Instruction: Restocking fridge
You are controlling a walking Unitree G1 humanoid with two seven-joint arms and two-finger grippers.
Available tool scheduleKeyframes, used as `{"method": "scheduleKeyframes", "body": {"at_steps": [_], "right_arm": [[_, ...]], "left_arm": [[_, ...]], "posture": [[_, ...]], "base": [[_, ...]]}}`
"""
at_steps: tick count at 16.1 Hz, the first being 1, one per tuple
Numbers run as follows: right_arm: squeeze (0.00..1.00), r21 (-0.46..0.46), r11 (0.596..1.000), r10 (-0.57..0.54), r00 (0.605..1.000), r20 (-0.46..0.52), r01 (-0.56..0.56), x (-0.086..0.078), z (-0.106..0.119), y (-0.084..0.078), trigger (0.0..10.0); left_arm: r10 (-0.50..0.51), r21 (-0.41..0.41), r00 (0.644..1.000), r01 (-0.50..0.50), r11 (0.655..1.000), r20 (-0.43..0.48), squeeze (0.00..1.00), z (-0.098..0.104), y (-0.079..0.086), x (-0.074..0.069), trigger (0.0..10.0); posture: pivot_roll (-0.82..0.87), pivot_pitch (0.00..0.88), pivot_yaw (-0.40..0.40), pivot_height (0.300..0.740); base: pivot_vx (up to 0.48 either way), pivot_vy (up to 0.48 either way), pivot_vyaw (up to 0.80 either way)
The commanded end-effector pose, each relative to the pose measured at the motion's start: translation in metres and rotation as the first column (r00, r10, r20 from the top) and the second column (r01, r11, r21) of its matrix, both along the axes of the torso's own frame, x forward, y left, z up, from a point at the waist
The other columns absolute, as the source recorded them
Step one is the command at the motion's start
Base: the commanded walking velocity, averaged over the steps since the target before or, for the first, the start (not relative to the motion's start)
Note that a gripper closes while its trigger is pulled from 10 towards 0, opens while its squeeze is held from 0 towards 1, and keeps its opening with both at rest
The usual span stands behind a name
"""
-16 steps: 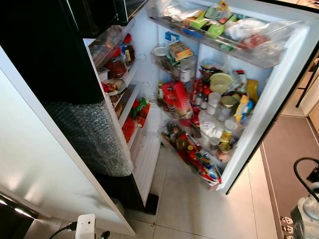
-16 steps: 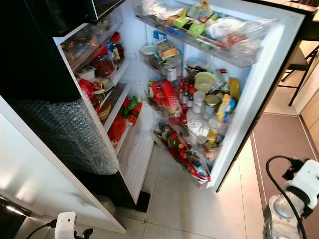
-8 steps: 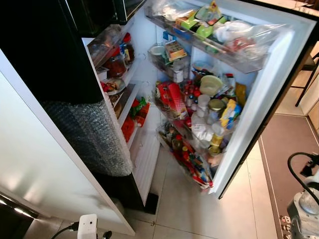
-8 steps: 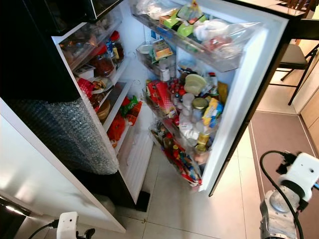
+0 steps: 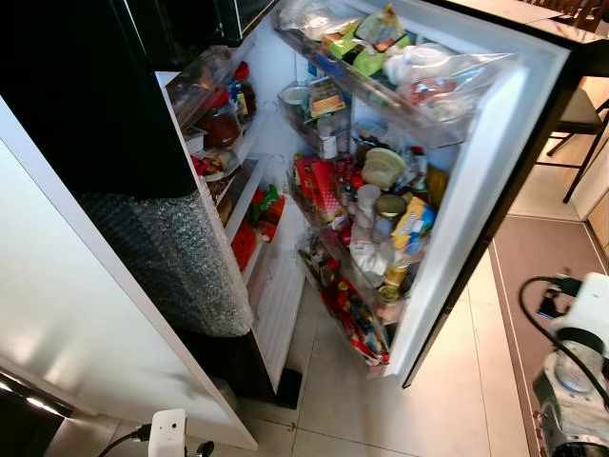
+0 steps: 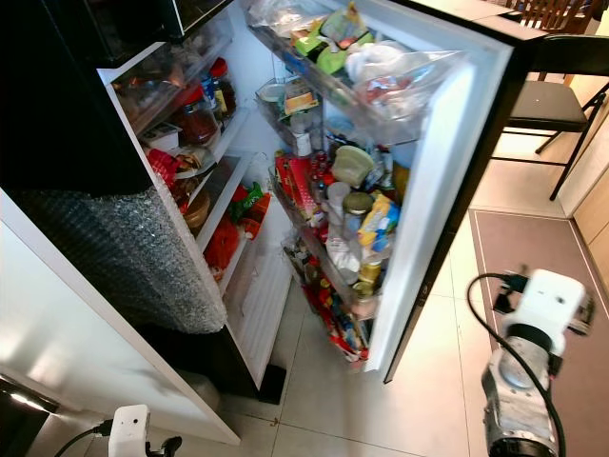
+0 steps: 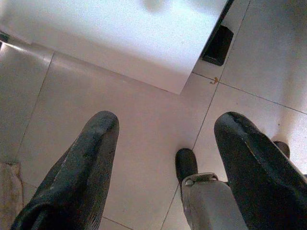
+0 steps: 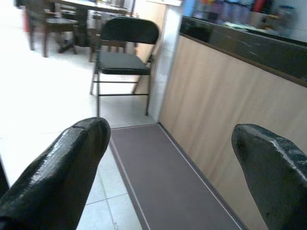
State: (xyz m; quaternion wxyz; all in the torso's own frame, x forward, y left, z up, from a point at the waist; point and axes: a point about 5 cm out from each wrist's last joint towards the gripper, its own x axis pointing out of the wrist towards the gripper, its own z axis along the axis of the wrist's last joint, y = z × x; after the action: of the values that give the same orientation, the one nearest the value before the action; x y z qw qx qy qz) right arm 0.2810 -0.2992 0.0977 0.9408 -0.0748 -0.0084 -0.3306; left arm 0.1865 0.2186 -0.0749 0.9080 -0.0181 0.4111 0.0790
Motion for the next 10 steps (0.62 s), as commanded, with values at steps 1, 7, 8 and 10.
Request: {"method": "scheduleKeyframes", "body": {"at_steps": [1,7,8,10], "right_arm": [[0.00,-0.013,1.000,0.025,1.000,0.002,-0.025,0.004,0.004,0.001,10.0],[0.00,0.013,0.973,0.229,0.973,-0.032,-0.229,0.018,0.003,0.020,10.0],[0.00,0.016,0.960,0.279,0.960,-0.040,-0.278,0.020,0.002,0.025,10.0],[0.00,0.048,0.933,0.358,0.932,-0.048,-0.356,0.023,0.000,0.032,10.0]], "left_arm": [[0.018,-0.003,1.000,-0.018,1.000,-0.021,0.00,-0.003,0.002,-0.005,10.0],[0.018,-0.004,1.000,-0.018,1.000,-0.022,0.00,-0.003,0.001,-0.005,10.0],[0.018,-0.004,1.000,-0.018,1.000,-0.022,0.00,-0.003,0.001,-0.005,10.0],[0.017,-0.003,1.000,-0.017,1.000,-0.021,0.00,-0.003,0.001,-0.005,10.0]], "posture": [[-0.11,0.043,0.053,0.740],[-0.11,0.043,0.053,0.740],[-0.11,0.042,0.051,0.740],[-0.11,0.039,0.050,0.740]], "base": [[0.000,0.000,0.00],[0.000,0.000,0.00],[0.000,0.000,0.00],[0.000,0.000,0.00]]}}
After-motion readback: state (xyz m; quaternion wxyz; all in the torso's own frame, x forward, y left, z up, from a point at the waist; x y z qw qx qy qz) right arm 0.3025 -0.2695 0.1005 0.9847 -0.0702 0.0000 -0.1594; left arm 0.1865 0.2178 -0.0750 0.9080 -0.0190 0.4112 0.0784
